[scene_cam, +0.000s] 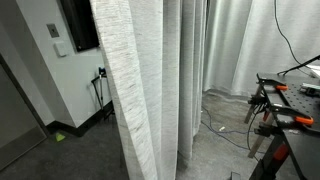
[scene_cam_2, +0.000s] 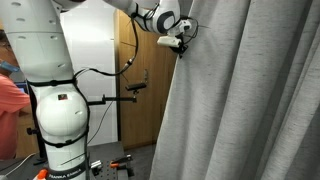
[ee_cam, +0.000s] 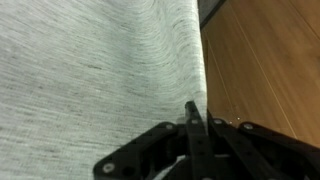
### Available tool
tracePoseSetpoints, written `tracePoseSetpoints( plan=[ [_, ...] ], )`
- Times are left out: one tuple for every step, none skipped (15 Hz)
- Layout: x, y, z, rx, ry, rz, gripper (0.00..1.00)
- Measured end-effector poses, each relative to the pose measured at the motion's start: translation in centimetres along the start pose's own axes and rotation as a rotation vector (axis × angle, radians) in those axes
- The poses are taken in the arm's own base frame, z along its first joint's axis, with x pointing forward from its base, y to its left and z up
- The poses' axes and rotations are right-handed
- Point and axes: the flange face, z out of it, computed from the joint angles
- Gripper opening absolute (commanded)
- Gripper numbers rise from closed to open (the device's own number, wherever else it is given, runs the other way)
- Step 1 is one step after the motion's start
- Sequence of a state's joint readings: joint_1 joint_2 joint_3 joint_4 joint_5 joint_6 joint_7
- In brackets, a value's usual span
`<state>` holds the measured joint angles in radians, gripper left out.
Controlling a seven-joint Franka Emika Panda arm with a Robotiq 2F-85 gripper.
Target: Close the curtain
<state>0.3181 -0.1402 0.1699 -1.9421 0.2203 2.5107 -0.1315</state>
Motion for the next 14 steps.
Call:
tracePoseSetpoints(
  plan=[
    [0.3,-1.2,0.4,0.017,-0.013,-0.032,0.01],
    [0.7,-2.4,0.8,0.032,-0.019,-0.061,0.01],
    [1.0,-3.3,1.2,0.046,-0.023,-0.090,0.01],
    [1.4,-4.2,1.6,0.059,-0.026,-0.118,0.01],
    [1.7,-4.9,2.0,0.071,-0.026,-0.141,0.01],
    [1.9,-5.7,2.6,0.084,-0.030,-0.164,0.01],
    [2.4,-6.5,2.8,0.092,-0.024,-0.185,0.01],
    [2.8,-7.3,2.9,0.100,-0.018,-0.205,0.01],
    [3.2,-8.1,3.0,0.108,-0.012,-0.222,0.01],
    [3.6,-8.8,3.1,0.115,-0.006,-0.239,0.01],
    [3.9,-9.6,3.2,0.123,-0.001,-0.254,0.01],
    [4.2,-10.3,3.3,0.131,0.004,-0.269,0.01],
    [4.5,-11.0,3.4,0.137,0.010,-0.285,0.01],
    [4.8,-11.7,3.4,0.144,0.015,-0.301,0.01]
  ],
)
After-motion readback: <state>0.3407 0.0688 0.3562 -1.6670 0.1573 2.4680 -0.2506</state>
